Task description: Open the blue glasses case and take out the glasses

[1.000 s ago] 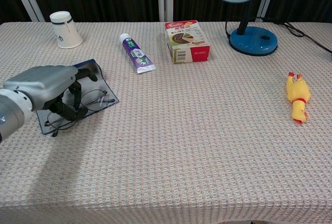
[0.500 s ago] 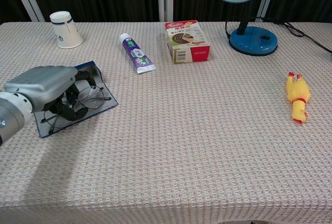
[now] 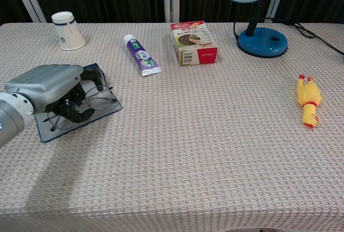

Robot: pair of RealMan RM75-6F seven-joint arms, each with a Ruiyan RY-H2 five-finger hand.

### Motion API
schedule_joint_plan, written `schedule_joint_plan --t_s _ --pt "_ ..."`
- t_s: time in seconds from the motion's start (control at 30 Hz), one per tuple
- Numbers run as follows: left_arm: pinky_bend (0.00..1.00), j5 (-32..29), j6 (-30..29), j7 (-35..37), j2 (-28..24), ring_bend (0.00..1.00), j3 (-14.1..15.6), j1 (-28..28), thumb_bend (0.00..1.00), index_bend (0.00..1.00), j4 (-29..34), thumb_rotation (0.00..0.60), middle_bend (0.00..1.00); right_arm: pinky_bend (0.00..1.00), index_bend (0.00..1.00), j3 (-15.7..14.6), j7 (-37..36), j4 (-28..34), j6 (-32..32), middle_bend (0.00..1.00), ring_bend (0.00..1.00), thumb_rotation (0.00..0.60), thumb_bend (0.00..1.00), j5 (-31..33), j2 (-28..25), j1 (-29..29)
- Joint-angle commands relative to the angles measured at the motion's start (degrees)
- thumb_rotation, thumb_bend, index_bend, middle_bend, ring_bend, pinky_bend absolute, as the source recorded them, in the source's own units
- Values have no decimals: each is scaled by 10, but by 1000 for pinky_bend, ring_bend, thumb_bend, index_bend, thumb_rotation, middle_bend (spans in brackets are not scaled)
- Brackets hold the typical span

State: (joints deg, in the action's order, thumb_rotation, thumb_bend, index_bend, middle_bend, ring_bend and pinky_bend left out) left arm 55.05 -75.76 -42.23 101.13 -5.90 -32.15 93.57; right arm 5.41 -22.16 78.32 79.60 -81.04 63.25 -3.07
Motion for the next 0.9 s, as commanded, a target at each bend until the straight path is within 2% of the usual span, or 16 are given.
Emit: schedule_joint_plan --t_s 0.03,0.33,0.57,0.7,0.9 --pt "416 1 2 4 -5 536 -3 3 378 316 13 600 778 0 0 0 0 0 1 0 0 600 176 0 0 0" --pt "417 3 7 1 -25 537 -6 4 379 332 67 600 779 0 0 1 0 2 3 0 0 600 176 -1 -2 1" --pt "417 16 21 -16 -30 538 3 -7 379 352 120 600 780 0 0 2 -6 1 8 0 0 600 176 -1 -3 3" --pt "416 24 40 -31 -13 539 10 -23 379 361 131 600 780 0 0 2 -12 -3 11 0 0 600 176 0 -3 6" --pt "417 14 76 -43 31 540 10 -49 380 371 104 600 782 0 0 3 -22 -7 14 0 0 600 176 1 -6 9"
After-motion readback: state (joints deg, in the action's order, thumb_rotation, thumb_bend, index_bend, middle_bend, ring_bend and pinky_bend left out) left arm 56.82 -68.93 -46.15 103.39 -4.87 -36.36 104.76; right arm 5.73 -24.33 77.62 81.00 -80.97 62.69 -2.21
